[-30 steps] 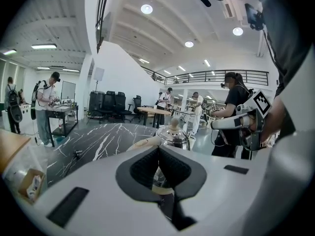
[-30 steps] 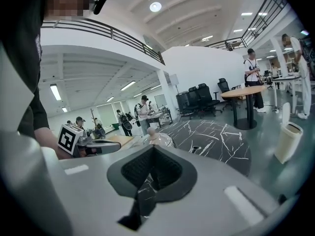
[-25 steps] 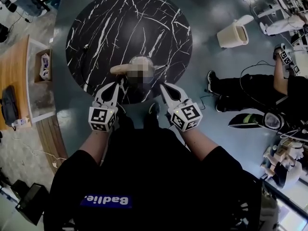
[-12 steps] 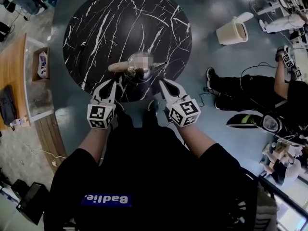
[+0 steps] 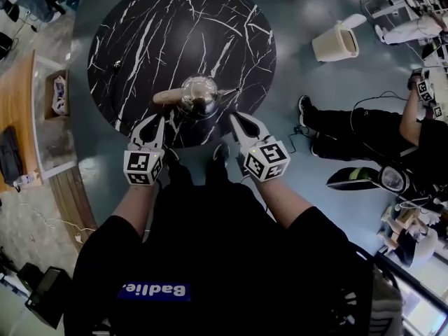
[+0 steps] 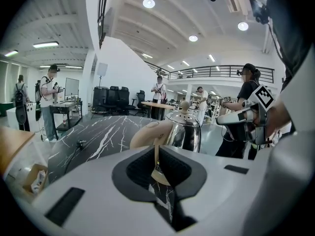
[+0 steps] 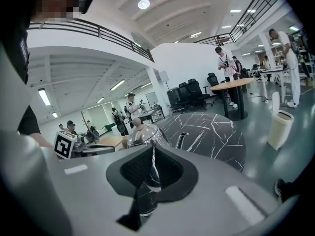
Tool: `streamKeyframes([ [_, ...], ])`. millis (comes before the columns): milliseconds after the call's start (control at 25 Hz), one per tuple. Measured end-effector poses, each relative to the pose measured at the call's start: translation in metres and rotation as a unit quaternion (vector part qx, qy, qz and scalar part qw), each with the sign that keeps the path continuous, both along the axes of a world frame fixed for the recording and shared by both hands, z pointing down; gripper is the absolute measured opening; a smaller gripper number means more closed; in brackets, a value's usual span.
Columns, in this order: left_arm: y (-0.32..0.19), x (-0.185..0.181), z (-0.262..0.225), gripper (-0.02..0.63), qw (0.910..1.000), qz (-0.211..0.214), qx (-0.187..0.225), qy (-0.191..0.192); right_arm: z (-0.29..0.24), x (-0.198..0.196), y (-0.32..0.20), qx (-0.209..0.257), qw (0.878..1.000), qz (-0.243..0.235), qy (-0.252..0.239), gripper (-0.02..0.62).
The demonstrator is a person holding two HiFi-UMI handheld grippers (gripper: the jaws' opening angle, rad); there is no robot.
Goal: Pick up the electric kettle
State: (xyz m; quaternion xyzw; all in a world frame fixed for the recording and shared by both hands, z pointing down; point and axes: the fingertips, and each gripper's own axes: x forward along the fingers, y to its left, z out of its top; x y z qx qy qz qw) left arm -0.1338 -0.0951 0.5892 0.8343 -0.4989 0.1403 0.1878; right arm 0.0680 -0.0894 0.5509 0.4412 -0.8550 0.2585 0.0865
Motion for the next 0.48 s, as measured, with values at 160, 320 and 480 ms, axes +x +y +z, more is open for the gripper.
streamKeyframes([
  [160, -0.002, -0.005, 0.008, 0.008, 0.9999, -0.008, -0.006, -0.003, 0.005, 0.000, -0.002, -0.005, 1.000, 0.001, -0.001, 0.021],
  [320, -0.004, -0.009, 0.013, 0.009, 0.9998, -0.013, -0.012, -0.006, 0.008, 0.000, -0.004, -0.010, 1.000, 0.001, -0.001, 0.031],
  [480, -0.004, -0.011, 0.019, 0.033, 0.9996, -0.016, -0.020, -0.009, 0.012, 0.002, -0.004, -0.016, 1.000, 0.003, -0.002, 0.037],
])
